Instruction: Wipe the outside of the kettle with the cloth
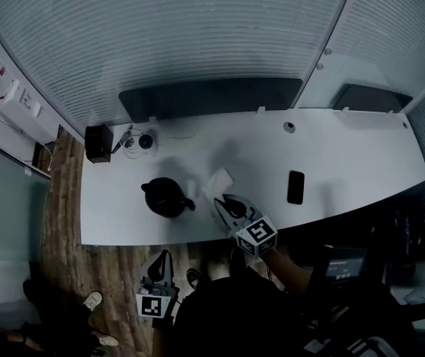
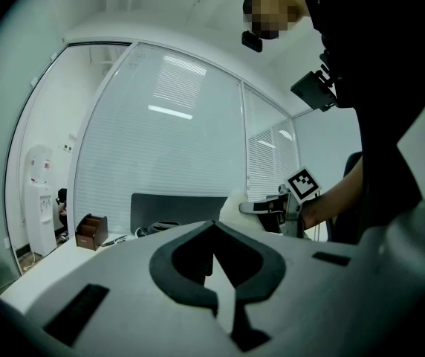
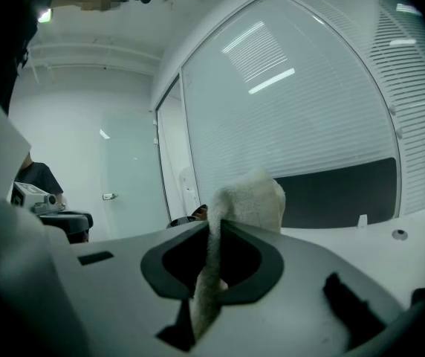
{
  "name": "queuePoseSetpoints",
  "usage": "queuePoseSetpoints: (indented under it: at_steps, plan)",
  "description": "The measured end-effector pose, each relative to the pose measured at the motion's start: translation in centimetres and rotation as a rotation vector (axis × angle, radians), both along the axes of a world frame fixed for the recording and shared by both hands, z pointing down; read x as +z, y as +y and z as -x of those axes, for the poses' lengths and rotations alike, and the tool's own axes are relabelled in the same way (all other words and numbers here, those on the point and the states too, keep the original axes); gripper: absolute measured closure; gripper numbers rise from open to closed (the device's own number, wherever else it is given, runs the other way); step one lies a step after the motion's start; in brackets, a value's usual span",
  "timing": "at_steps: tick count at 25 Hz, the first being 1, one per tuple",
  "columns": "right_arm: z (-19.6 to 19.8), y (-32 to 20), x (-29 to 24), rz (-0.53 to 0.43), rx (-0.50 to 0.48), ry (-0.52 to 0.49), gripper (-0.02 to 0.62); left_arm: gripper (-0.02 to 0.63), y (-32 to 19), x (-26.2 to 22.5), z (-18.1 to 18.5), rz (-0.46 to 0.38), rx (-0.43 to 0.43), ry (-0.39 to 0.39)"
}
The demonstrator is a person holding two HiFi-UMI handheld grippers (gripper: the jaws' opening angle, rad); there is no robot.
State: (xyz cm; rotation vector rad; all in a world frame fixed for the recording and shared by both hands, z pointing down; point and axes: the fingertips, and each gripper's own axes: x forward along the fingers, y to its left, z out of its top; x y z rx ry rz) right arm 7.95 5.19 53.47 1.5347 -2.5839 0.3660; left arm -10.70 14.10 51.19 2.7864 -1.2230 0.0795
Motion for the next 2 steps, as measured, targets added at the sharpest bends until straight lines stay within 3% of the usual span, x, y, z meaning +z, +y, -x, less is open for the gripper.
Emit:
queuePoseSetpoints:
  at_steps: [2]
  plan:
    - [-1.37, 0.59, 0.45, 0.024, 0.036, 0.024, 0.56, 0.603, 0.22, 0.38, -0.81, 0.002, 0.025, 0.015]
